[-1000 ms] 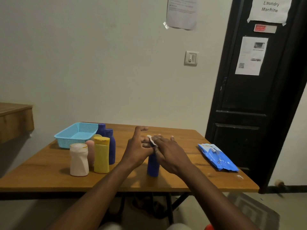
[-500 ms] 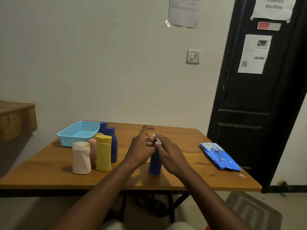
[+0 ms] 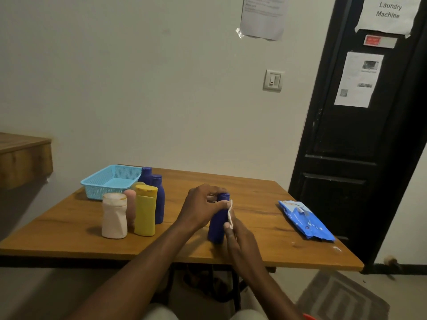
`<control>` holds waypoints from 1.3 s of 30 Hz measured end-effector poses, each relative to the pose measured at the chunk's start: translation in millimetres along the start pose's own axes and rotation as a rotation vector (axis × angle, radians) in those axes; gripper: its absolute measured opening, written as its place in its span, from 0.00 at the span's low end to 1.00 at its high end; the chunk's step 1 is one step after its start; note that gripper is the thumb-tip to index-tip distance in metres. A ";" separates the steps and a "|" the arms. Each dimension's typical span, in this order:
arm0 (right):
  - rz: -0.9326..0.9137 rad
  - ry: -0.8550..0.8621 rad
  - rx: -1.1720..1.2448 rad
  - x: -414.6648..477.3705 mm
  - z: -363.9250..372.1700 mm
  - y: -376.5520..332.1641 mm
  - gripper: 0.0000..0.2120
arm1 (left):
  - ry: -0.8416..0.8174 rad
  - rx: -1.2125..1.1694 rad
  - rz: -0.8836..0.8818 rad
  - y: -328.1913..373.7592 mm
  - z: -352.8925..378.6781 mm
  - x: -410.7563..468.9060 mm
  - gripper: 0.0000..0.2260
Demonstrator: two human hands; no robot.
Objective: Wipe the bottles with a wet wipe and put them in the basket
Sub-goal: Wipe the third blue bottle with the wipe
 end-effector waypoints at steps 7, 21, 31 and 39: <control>0.144 -0.110 -0.284 -15.1 28.0 5.3 0.28 | 0.017 0.038 0.007 -0.9 -3.1 -0.2 0.13; 0.176 -0.026 -0.302 -2.0 44.0 7.2 0.21 | 0.141 0.156 -0.046 -9.6 -3.3 13.7 0.14; 0.083 0.203 -0.163 -2.5 41.5 8.5 0.06 | 0.162 0.396 -0.051 2.7 9.3 21.1 0.16; -0.196 0.259 -0.088 33.9 17.4 0.9 0.10 | 0.144 0.468 -0.024 10.1 16.4 21.1 0.15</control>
Point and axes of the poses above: each hand's wrist, its own x-axis towards the middle knuckle, its own z-axis out of the palm, y = z × x, the point moved 2 cm from there along x, towards the middle knuckle, and after that the axes turned 7 degrees about -y, right-handed, at the moved point
